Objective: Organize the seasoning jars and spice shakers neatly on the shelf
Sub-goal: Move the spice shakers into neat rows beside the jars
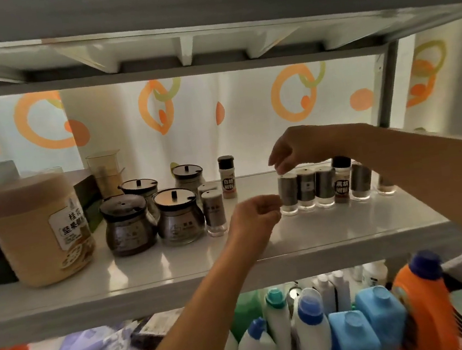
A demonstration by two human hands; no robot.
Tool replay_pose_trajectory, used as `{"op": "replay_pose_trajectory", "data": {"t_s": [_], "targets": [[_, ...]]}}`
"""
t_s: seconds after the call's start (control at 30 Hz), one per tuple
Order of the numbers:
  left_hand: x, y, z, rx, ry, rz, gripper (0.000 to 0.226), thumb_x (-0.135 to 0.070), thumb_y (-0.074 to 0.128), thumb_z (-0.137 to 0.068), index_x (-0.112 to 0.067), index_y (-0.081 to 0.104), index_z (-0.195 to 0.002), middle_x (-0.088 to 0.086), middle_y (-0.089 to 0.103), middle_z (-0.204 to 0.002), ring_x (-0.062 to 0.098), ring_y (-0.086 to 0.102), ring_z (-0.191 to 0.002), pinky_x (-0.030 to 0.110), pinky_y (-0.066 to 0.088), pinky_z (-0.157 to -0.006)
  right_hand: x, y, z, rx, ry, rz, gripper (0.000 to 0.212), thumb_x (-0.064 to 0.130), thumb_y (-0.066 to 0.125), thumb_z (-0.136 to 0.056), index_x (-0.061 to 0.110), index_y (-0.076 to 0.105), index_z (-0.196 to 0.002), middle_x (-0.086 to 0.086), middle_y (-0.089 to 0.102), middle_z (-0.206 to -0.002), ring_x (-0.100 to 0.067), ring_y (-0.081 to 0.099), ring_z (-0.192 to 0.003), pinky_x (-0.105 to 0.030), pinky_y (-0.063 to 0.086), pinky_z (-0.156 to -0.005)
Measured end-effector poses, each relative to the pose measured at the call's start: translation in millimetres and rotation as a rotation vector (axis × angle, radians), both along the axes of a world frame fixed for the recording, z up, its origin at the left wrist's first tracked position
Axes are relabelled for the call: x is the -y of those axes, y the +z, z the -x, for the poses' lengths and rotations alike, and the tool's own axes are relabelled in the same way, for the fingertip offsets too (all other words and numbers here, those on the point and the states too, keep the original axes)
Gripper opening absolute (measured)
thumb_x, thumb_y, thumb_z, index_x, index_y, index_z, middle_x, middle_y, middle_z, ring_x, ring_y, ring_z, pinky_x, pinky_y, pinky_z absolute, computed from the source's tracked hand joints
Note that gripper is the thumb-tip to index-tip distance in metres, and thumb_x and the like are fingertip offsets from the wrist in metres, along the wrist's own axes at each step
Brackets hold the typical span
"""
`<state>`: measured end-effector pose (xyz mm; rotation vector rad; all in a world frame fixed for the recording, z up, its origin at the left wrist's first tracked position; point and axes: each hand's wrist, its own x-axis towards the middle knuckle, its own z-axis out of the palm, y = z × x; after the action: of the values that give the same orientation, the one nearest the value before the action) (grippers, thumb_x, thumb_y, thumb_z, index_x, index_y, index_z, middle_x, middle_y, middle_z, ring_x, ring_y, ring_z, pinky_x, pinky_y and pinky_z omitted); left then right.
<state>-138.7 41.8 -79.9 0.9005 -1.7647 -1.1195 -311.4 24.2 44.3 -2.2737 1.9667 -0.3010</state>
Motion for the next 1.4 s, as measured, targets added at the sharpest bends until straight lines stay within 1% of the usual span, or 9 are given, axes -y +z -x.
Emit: {"op": "replay_pose_trajectory", "data": {"t_s": [0.17,0.4,0.57,0.73,0.83,0.97,1.13,1.27,1.4], "targets": [[5,0,28,-0.052,0.159,0.014,0.039,-0.008,0.066,-0.085,-0.014,0.063,-0.123,0.000,0.067,-0.120,0.013,0.063,-0.109,0.034,0.050,-0.100,-13,-7,22,0.006,-0.047,0.014,0.046,0.027,0.075,-0.081,0.019,0.062,-0.125,0.004,0.069,-0.116,-0.013,0.063,-0.106,-0.036,0.046,-0.102],[14,-2,39,0.009,0.161,-0.081,0.054,-0.006,0.070,-0.083,-0.014,0.052,-0.132,0.004,0.059,-0.131,0.019,0.058,-0.116,0.037,0.048,-0.100,-14,-20,17,-0.097,0.006,-0.025,0.062,0.015,0.073,-0.083,0.023,0.048,-0.140,0.007,0.057,-0.134,-0.013,0.050,-0.125,-0.022,0.034,-0.095],[14,-9,38,0.018,0.133,-0.106,0.056,0.006,0.065,-0.082,-0.013,0.052,-0.133,0.002,0.060,-0.130,0.017,0.057,-0.118,0.039,0.049,-0.102,-8,-27,11,-0.132,0.020,0.002,0.049,0.013,0.069,-0.085,0.022,0.057,-0.131,0.005,0.065,-0.121,-0.014,0.060,-0.109,-0.027,0.047,-0.090],[13,-11,30,-0.010,0.124,-0.133,0.055,0.007,0.065,-0.081,-0.011,0.054,-0.132,0.004,0.062,-0.127,0.017,0.058,-0.116,0.040,0.047,-0.103,-5,-24,7,-0.112,0.015,0.032,0.033,0.037,0.067,-0.087,0.019,0.069,-0.114,0.001,0.071,-0.110,-0.019,0.064,-0.099,-0.039,0.052,-0.091],[14,-12,26,-0.102,0.120,-0.203,0.048,0.005,0.062,-0.084,-0.012,0.057,-0.129,0.004,0.064,-0.123,0.019,0.060,-0.114,0.041,0.048,-0.102,-5,-19,7,-0.105,-0.003,0.025,0.036,0.044,0.061,-0.089,0.014,0.069,-0.108,-0.009,0.070,-0.108,-0.027,0.063,-0.101,-0.047,0.051,-0.092],[15,-13,24,-0.160,0.150,-0.217,0.039,0.003,0.062,-0.085,-0.014,0.062,-0.120,0.001,0.068,-0.110,0.015,0.064,-0.103,0.039,0.051,-0.098,-5,-13,4,-0.104,0.001,-0.025,0.038,0.035,0.070,-0.084,0.018,0.067,-0.119,0.006,0.070,-0.112,-0.013,0.062,-0.100,-0.033,0.048,-0.092],[9,-9,23,-0.138,0.119,-0.190,0.025,-0.001,0.061,-0.087,-0.018,0.068,-0.104,0.000,0.071,-0.100,0.016,0.065,-0.099,0.027,0.051,-0.091,0,-16,-2,-0.118,0.001,-0.003,0.028,0.024,0.073,-0.083,0.021,0.073,-0.111,0.006,0.072,-0.107,-0.012,0.065,-0.098,-0.034,0.052,-0.090],[4,-6,22,-0.066,0.048,-0.181,0.026,-0.002,0.059,-0.088,-0.025,0.069,-0.094,0.003,0.070,-0.110,0.019,0.064,-0.106,0.034,0.049,-0.100,6,-18,-10,-0.109,-0.021,0.020,0.035,0.020,0.074,-0.083,0.015,0.069,-0.117,0.004,0.069,-0.115,-0.016,0.062,-0.106,-0.034,0.049,-0.094],[3,-5,18,0.052,-0.029,-0.172,0.028,-0.008,0.057,-0.092,-0.018,0.065,-0.117,0.000,0.068,-0.118,0.016,0.061,-0.112,0.033,0.046,-0.103,11,-18,-22,-0.144,-0.021,0.030,0.036,0.021,0.073,-0.084,0.011,0.069,-0.118,-0.002,0.069,-0.114,-0.019,0.061,-0.102,-0.032,0.049,-0.089]]}}
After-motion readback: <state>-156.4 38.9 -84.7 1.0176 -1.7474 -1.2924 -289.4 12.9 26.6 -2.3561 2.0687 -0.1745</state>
